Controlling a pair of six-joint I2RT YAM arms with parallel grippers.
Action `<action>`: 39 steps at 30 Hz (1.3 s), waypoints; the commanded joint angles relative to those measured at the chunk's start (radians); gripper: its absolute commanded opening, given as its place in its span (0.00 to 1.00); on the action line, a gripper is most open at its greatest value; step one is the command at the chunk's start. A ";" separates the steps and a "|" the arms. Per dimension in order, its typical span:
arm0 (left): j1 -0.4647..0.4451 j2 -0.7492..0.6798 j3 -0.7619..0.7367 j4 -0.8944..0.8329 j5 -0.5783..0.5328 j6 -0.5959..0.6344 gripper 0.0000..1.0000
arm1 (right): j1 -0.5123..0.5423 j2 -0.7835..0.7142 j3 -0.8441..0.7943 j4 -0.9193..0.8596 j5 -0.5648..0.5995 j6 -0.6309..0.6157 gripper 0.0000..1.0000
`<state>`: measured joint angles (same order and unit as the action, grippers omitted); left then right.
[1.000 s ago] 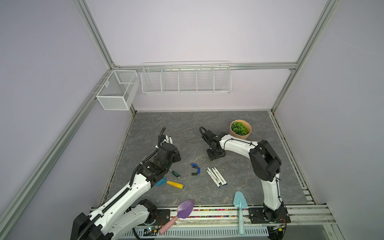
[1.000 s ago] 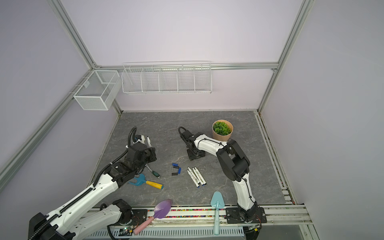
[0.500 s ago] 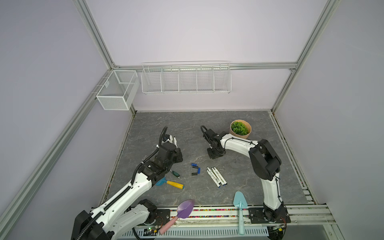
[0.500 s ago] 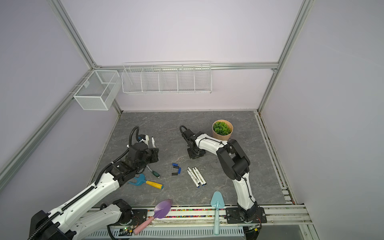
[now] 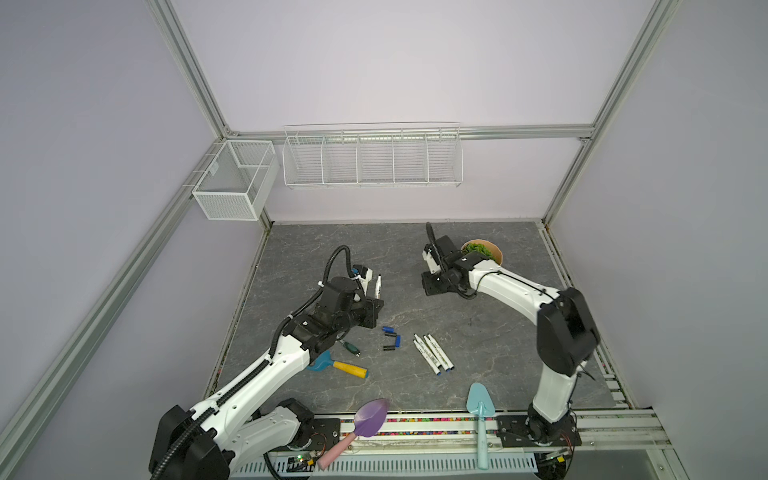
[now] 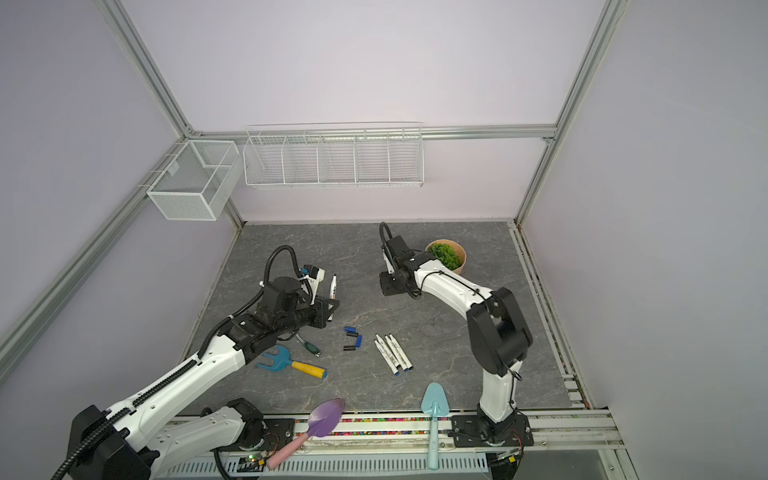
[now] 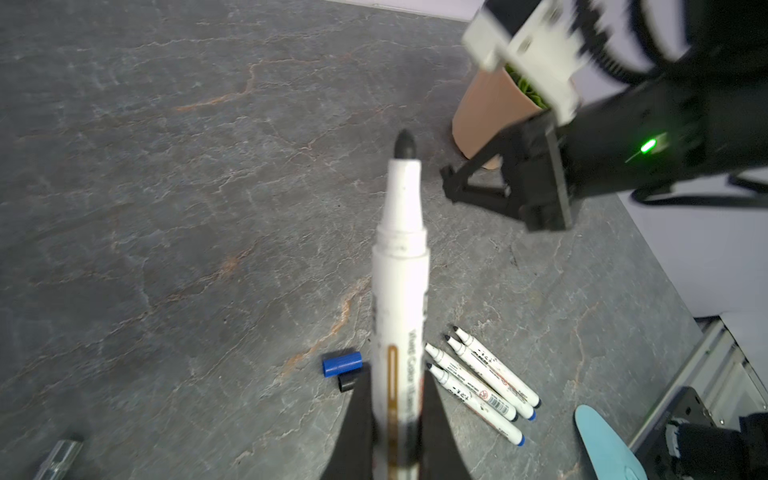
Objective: Insert the pens into the pen caps
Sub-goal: 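Press the black cap in the right gripper onto the held marker tip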
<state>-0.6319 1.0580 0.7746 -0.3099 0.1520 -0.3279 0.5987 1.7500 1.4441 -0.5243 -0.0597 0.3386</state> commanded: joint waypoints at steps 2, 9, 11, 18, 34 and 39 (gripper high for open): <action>-0.019 -0.037 -0.017 0.136 0.057 0.075 0.00 | 0.013 -0.142 -0.024 0.238 -0.308 0.006 0.07; -0.060 -0.060 -0.049 0.232 0.027 0.094 0.00 | 0.102 -0.160 -0.001 0.317 -0.412 -0.014 0.07; -0.061 -0.065 -0.054 0.243 0.019 0.083 0.00 | 0.114 -0.163 0.003 0.324 -0.394 -0.005 0.07; -0.082 -0.063 -0.060 0.241 0.003 0.067 0.00 | 0.118 -0.183 -0.019 0.343 -0.379 0.003 0.07; -0.100 -0.078 -0.074 0.252 -0.046 0.049 0.00 | 0.117 -0.207 -0.047 0.372 -0.388 0.025 0.07; -0.099 -0.073 -0.070 0.258 -0.057 0.050 0.00 | 0.117 -0.214 -0.065 0.365 -0.387 0.028 0.07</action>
<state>-0.7288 0.9970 0.7029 -0.0818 0.1169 -0.2794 0.7151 1.5734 1.4059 -0.1715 -0.4351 0.3576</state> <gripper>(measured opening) 0.103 0.125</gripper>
